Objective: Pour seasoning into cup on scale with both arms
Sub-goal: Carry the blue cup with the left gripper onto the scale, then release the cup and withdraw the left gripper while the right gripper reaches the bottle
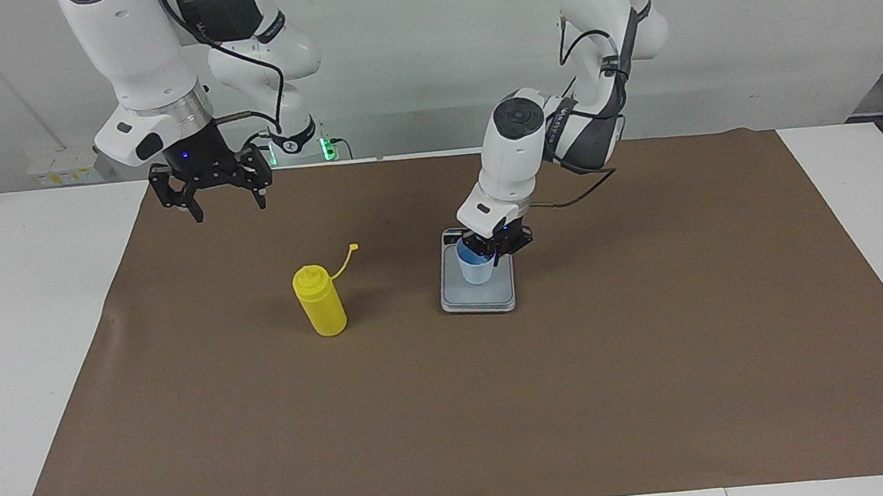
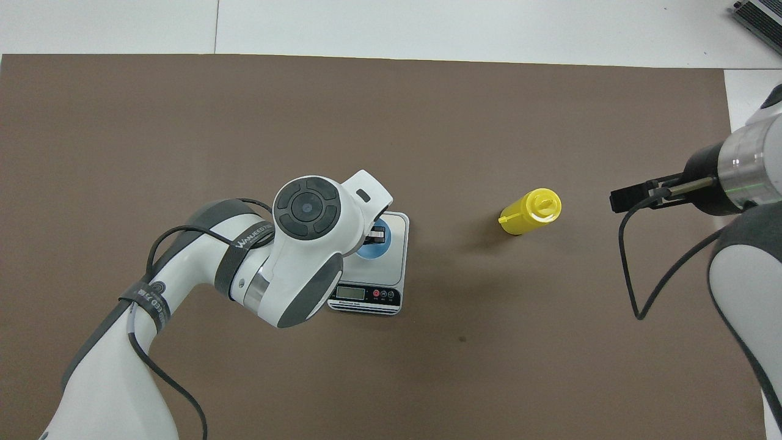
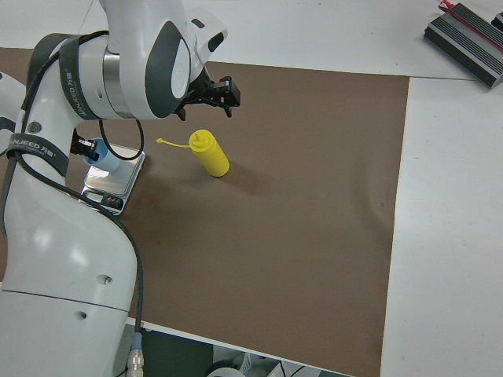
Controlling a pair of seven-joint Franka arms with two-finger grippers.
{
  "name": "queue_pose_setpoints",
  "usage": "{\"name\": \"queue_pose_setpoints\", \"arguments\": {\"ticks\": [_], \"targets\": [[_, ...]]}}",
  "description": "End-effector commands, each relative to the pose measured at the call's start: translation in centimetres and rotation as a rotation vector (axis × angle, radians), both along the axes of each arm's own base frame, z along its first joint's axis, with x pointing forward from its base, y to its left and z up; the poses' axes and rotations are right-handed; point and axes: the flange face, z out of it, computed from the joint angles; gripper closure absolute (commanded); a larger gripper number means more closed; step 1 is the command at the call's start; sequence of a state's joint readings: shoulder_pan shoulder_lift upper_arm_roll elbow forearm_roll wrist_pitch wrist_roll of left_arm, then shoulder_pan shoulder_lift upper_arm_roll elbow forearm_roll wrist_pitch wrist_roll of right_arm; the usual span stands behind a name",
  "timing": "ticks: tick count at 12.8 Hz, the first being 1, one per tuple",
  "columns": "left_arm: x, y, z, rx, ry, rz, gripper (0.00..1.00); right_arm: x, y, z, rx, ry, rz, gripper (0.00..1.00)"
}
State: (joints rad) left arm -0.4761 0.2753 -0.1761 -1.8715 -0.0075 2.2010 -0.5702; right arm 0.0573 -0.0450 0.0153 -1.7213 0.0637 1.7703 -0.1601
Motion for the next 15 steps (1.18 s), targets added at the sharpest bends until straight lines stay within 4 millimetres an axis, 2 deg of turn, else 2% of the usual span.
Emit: {"name": "queue_pose_setpoints", "arguments": {"ticks": [1,2,3,4,6,8,9,11,13,15], "targets": [[-0.6,0.2,-1.1,0.014,-0.014,0.009,1.0,-1.9,-1.6,-2.5,0.094,-0.066,0.095,0.0],[-0.6,0.2,-1.2,0.014,-0.014,0.009,0.99,-1.9,-1.9,-3.1,0.098,-0.081,0.146,0.0],[-0.6,0.1,-1.1,0.011,-0.019,0.009,0.93,-1.9,-2.8,-3.6,0.108,-0.09,0.208,0.0],[-0.5,0.1,-1.0,0.005,-0.027,0.008,0.7,-1.9,-3.4,-4.7,0.151,-0.098,0.257,0.0],[-0.2,0.1,-0.5,0.004,-0.027,0.014,0.04,-1.8,-5.2,-7.0,0.208,-0.14,0.364,0.0],[0.6,1.1,1.3,0.011,-0.028,0.039,0.0,-0.7,-7.2,-10.0,0.27,-0.181,0.502,0.0],[0.8,2.0,3.1,0.019,-0.027,0.052,0.0,-0.2,-8.3,-11.7,0.311,-0.202,0.557,0.0],[2.5,6.2,7.2,0.049,-0.054,0.092,0.0,0.5,-10.0,-14.9,0.363,-0.247,0.68,0.0],[3.4,9.3,10.2,0.068,-0.071,0.101,0.0,-0.1,-11.1,-18.5,0.459,-0.259,0.657,0.0],[4.5,14.2,13.4,0.084,-0.078,0.071,0.0,-1.2,-12.1,-22.1,0.542,-0.284,0.643,0.0]]}}
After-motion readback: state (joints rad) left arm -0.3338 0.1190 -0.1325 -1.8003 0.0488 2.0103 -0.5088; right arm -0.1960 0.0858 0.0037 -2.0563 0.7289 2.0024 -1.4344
